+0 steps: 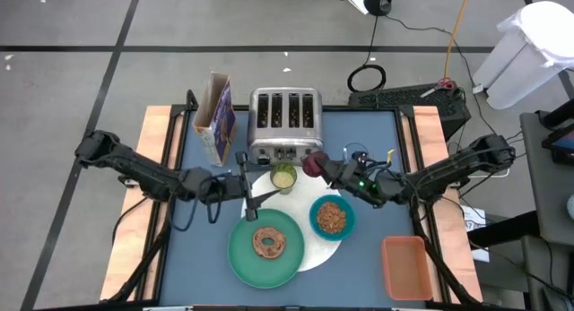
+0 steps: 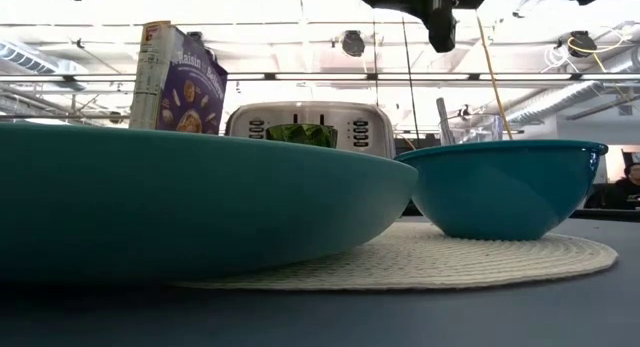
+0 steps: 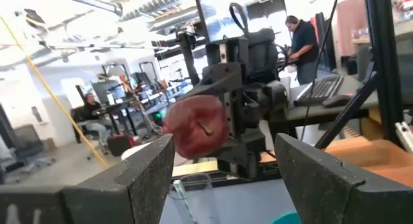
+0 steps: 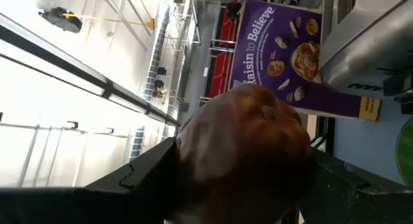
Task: Arrange a breakfast setting
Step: Put the red apple to the top left of the placemat
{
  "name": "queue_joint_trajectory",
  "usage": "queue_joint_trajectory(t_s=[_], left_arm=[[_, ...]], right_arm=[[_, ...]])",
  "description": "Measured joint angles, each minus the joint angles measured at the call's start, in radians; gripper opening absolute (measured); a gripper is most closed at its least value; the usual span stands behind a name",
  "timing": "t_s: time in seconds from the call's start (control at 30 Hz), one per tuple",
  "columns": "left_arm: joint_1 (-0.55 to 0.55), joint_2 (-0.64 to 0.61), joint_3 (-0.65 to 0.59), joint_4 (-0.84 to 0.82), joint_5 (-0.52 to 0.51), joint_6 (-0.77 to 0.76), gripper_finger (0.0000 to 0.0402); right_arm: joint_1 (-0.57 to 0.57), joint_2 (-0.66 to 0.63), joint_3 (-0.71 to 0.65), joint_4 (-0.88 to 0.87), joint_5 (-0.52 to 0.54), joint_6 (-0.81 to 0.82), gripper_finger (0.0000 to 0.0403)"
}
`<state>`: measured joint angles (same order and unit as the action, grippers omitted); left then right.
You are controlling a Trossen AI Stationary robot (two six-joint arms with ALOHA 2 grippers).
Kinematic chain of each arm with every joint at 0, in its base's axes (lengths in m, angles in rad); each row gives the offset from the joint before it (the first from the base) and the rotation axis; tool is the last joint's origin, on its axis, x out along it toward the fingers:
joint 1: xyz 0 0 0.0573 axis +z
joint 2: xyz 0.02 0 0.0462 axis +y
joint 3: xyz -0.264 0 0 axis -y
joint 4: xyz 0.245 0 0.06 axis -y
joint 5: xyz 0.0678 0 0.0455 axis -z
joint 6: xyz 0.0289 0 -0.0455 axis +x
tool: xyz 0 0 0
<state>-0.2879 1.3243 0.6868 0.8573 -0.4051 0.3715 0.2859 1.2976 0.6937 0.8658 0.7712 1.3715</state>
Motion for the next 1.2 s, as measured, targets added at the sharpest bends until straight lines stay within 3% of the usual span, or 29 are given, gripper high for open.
queue_joint_trajectory(t_s=[0.23,0.37,0.57,0.73,0.9,1.2], left_arm=[[0.052,0.000,0.000,0.014,0.166,-0.086,0.0273],[0.077,0.004,0.000,0.018,0.230,-0.052,0.0273],[0.087,0.114,0.072,0.043,0.222,0.065,0.0273],[0.091,0.212,0.160,0.034,0.102,0.140,0.0273],[0.104,0.270,0.236,0.033,0.036,0.117,0.0273],[0.110,0.279,0.257,0.032,0.041,0.088,0.0273]], right_arm=[[-0.005,0.000,0.000,-0.001,-0.016,-0.003,0.0254],[-0.010,0.000,0.000,-0.001,-0.016,-0.003,0.0254],[-0.025,-0.001,0.000,0.006,-0.016,-0.003,0.0254],[-0.025,-0.001,0.000,0.006,-0.017,-0.003,0.0254],[-0.025,-0.001,0.000,0.006,-0.016,-0.010,0.0254],[-0.025,-0.001,0.000,0.005,-0.021,-0.030,0.0254]])
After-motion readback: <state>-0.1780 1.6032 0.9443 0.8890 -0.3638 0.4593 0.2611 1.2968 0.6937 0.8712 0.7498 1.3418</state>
